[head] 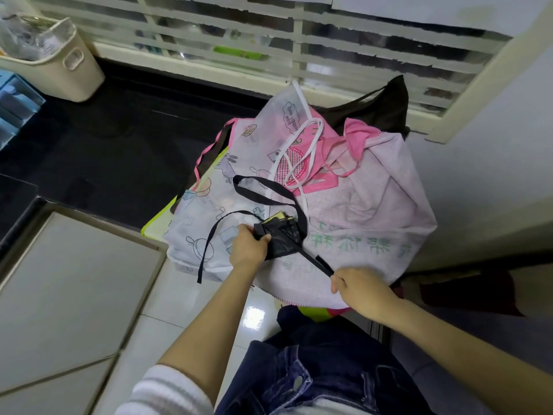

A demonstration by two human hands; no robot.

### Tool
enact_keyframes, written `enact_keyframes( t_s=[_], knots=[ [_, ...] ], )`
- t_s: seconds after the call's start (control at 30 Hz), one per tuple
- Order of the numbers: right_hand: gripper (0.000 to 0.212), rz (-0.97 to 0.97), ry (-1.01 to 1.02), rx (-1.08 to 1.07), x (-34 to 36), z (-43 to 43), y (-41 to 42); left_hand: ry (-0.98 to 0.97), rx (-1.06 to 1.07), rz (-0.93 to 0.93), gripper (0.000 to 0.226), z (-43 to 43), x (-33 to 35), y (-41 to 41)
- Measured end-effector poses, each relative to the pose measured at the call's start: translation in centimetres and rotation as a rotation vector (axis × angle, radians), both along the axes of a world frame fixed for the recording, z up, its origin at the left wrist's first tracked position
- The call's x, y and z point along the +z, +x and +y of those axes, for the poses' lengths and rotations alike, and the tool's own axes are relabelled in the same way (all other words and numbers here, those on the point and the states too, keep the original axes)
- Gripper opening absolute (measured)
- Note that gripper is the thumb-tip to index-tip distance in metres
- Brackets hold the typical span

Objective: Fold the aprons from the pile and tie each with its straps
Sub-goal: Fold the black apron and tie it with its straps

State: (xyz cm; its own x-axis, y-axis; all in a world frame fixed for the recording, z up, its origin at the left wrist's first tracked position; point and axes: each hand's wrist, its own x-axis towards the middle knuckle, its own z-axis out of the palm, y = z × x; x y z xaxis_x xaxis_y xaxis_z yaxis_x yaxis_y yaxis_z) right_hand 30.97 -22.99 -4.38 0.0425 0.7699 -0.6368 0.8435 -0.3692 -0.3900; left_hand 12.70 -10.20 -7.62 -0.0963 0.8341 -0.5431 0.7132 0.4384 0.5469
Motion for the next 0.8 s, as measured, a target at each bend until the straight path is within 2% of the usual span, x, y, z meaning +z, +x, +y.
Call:
enact_keyframes(
  t_s=[0.1, 0.2, 0.23, 0.33, 0.4, 0.63, 0.7, 0.77, 0.8],
  knots=[
    [0.036, -0.124, -0.145, 0.159, 0.2, 0.0, 0.6, 0.001, 0.028, -0.036, 0.036, -0.4, -0.1, 0.3],
    [0.027, -0.155, -0.231, 0.196, 0.3, 0.9, 1.2, 0.002, 0.063, -0.067, 0.039, -0.9, -0.2, 0.4],
    [0.023, -0.123, -0.207, 0.186, 0.4, 1.5, 1.1, 0.002, 0.069, -0.073, 0.04, -1.0, -0.3, 0.4],
    [0.044, 0.049, 0.023, 0.004, 1.2, 3.7, -0.6, 0.015, 0.065, -0.081, 0.04, -1.2, -0.4, 0.4],
    [0.046, 0.143, 0.133, -0.097, 1.8, 5.2, -3.0, 0.026, 0.064, -0.087, 0.039, -1.4, -0.4, 0.4],
    [0.03, -0.05, 0.197, -0.105, -1.1, 7.2, -6.6, 0.008, 0.069, -0.087, 0.039, -1.6, -0.6, 0.3],
    [0.02, -0.012, 0.235, -0.126, -1.4, 7.1, -6.3, -0.005, 0.07, -0.101, 0.038, -1.5, -0.8, 0.2],
    [0.005, 0.131, 0.266, -0.244, -1.5, 6.7, -5.9, -0.02, 0.087, -0.132, 0.034, -1.4, -0.9, 0.0],
    [0.014, 0.214, 0.252, -0.322, -1.7, 6.4, -5.7, -0.026, 0.098, -0.151, 0.033, -1.3, -1.0, 0.0]
  ],
)
